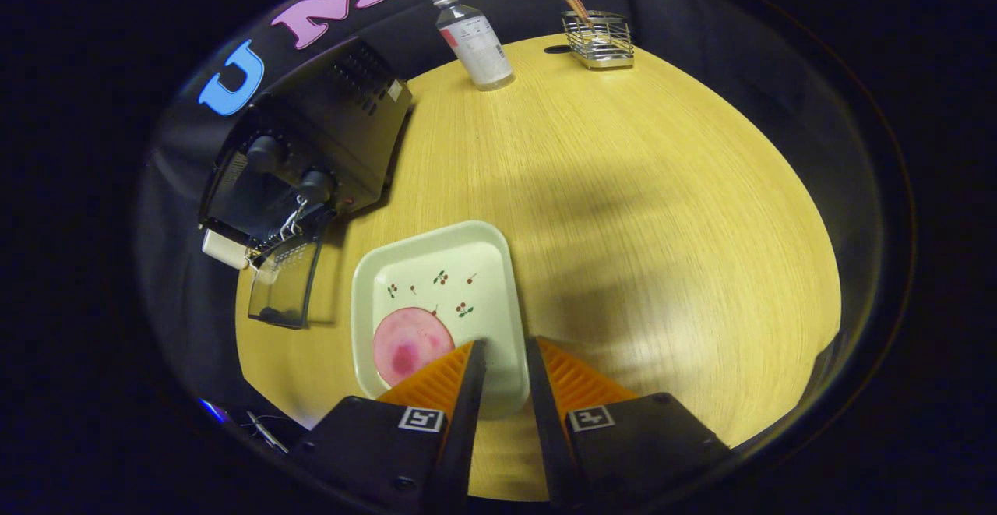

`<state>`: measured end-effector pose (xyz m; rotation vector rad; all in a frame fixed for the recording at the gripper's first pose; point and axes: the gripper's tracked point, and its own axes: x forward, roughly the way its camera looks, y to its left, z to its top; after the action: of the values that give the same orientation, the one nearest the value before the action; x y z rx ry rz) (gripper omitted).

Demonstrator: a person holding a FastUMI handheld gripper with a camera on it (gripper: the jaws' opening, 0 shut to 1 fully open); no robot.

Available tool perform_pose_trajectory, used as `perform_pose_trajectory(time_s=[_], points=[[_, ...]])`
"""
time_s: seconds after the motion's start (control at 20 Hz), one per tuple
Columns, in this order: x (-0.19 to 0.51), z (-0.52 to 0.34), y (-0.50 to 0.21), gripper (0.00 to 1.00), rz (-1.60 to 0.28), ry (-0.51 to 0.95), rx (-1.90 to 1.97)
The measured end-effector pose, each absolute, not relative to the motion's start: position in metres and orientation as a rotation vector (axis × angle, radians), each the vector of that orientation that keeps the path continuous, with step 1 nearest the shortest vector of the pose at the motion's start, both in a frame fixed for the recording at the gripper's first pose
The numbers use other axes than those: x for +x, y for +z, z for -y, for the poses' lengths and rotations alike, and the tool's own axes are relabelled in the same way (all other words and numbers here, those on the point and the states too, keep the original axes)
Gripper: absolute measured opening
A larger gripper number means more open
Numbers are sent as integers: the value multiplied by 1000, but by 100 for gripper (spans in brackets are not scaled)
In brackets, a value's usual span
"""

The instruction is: Open the toaster oven, put the food inside, and close the toaster oven door.

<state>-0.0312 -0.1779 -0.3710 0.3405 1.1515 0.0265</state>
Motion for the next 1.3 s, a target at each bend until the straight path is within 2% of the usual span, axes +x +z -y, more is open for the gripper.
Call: perform_pose_trajectory(time_s=[0.15,0.3,0.55,0.65,0.85,1.0,1.3], points=[[-31,181,-372,20,-1117,18,245],[-31,181,-372,20,-1097,25,213],[-30,180,-371,7,-1107,32,317],[-30,169,-373,6,-1128,47,471],[-33,167,-371,6,-1158,-19,808],[-27,177,-362,6,-1119,-68,932],[-17,177,-326,6,-1049,-47,1047]])
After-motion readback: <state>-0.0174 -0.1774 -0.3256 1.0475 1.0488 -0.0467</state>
